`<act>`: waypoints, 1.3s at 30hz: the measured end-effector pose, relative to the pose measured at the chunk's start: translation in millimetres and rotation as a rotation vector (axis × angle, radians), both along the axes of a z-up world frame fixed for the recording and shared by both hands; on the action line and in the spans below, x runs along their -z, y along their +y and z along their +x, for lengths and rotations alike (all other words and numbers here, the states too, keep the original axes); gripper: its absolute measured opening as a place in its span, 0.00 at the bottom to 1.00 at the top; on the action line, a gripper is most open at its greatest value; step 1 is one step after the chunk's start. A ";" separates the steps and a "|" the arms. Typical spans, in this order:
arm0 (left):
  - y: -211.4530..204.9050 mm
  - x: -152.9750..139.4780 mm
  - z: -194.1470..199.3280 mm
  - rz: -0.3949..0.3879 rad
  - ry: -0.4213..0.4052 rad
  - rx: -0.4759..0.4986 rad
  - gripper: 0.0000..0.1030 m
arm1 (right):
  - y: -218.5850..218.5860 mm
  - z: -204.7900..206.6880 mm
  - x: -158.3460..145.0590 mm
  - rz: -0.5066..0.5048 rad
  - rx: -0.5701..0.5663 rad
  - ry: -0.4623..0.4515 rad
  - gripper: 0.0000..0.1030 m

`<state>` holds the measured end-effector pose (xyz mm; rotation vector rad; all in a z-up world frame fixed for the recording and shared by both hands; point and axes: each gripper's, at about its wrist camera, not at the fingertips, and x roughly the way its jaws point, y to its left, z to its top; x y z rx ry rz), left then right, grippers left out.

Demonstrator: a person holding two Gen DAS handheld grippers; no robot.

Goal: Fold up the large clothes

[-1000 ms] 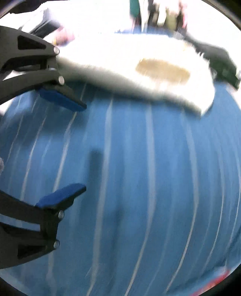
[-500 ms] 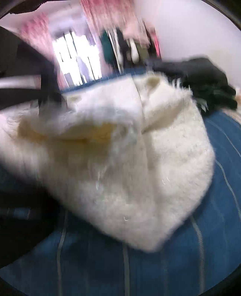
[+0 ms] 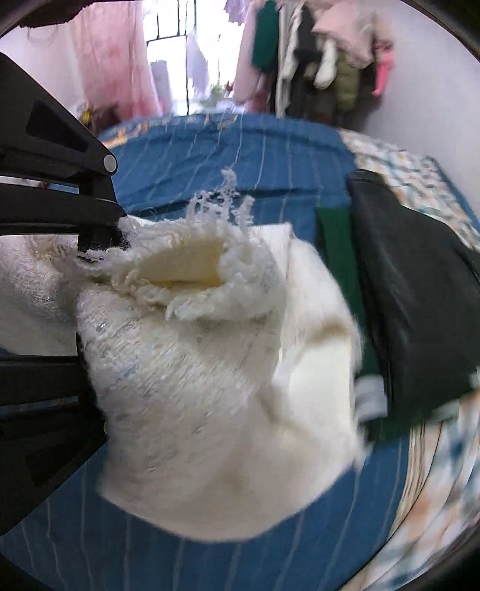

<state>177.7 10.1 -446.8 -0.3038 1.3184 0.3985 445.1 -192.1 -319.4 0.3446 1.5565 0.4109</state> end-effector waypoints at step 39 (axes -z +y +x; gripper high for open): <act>120.6 76.4 -8.2 -0.001 0.081 -0.324 0.91 | -137.6 -1.2 107.5 0.454 0.293 0.043 0.30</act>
